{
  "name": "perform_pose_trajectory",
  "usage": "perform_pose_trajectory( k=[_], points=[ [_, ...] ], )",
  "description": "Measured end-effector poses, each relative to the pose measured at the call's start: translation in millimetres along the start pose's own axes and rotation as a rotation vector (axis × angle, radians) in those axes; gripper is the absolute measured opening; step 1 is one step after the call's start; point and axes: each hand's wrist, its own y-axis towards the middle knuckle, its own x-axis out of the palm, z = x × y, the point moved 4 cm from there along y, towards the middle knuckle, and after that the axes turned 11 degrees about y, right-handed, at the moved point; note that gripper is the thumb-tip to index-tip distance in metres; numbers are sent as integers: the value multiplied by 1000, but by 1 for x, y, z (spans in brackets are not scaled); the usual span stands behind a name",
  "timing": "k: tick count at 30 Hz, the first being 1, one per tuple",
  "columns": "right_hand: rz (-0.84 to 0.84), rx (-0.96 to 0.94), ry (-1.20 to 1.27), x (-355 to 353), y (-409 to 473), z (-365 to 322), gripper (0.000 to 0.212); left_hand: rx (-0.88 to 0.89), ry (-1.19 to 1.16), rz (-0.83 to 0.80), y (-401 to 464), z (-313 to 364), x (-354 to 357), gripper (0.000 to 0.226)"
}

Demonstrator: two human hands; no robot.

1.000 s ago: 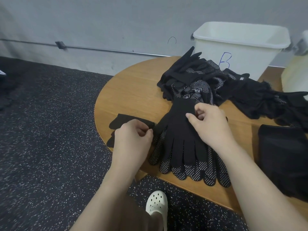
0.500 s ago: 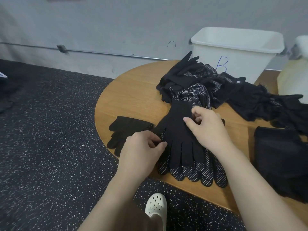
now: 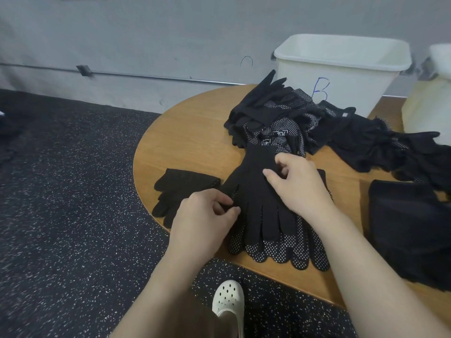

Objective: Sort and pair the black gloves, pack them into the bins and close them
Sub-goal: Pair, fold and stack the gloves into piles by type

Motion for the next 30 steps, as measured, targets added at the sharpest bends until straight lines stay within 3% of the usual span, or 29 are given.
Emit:
perform_pose_trajectory(
  k=[6,16,30],
  points=[
    [-8,10,-7,0,0,1,34,7,31,-43,1,0,-1,20],
    [-5,20,-15,1,0,3,25,-3,-195,-120,0,-7,-7,22],
    [-21,44,-31,1,0,3,24,10,-84,-19,-4,-7,-8,18]
  ],
)
